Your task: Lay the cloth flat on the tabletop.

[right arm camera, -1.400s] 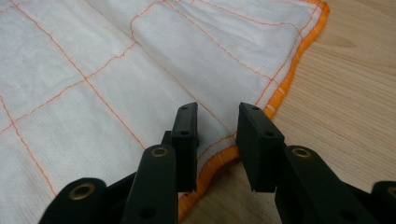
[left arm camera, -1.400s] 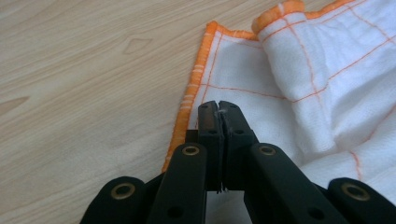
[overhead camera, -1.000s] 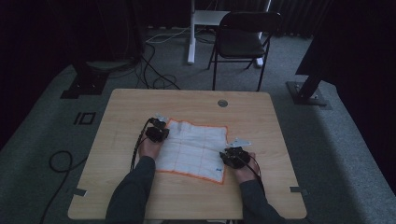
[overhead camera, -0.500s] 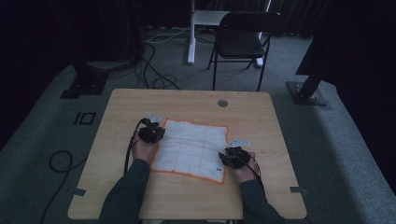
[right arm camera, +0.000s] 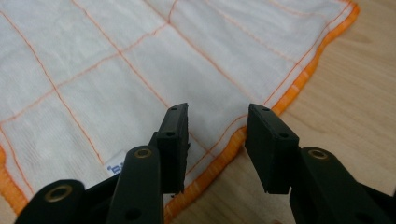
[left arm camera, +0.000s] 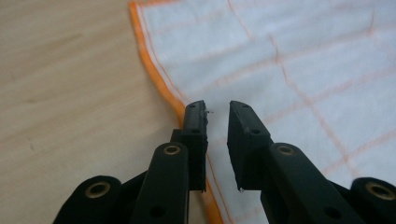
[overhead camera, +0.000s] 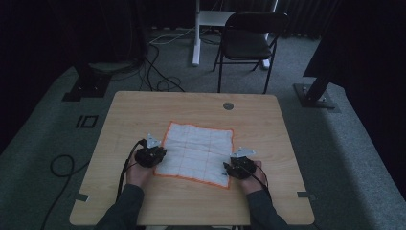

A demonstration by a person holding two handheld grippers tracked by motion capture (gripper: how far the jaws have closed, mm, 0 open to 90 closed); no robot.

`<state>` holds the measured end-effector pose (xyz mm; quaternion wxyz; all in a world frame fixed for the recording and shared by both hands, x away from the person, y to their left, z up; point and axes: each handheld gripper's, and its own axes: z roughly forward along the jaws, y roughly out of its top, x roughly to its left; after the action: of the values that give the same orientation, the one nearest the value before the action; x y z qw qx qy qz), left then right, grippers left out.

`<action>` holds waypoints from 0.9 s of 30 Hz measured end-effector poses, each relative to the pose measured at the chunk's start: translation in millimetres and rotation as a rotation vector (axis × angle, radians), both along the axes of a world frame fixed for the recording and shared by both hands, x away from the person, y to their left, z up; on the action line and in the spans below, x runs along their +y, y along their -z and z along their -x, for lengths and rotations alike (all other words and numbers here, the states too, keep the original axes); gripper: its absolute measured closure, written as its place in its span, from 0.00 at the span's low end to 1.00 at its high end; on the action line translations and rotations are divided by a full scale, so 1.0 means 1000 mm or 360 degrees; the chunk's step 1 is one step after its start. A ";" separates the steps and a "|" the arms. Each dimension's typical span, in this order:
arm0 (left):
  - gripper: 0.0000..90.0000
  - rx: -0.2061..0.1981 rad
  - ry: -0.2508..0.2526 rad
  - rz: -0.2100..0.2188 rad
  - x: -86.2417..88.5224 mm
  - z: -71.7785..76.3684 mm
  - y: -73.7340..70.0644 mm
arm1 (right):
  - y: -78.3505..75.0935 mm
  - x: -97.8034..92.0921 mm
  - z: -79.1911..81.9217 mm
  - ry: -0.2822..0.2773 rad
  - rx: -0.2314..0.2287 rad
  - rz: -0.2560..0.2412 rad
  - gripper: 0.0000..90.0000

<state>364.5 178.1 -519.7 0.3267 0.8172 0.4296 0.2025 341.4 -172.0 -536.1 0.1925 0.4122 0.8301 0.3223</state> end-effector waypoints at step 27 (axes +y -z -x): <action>0.90 0.0015 0.0004 0.0022 0.006 0.058 0.018 | 0.001 -0.015 0.006 -0.0039 0.0017 -0.0009 0.64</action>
<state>306.8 184.2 -537.7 0.3306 0.8163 0.4316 0.1951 335.2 -186.7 -537.2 0.1830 0.4042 0.8352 0.3248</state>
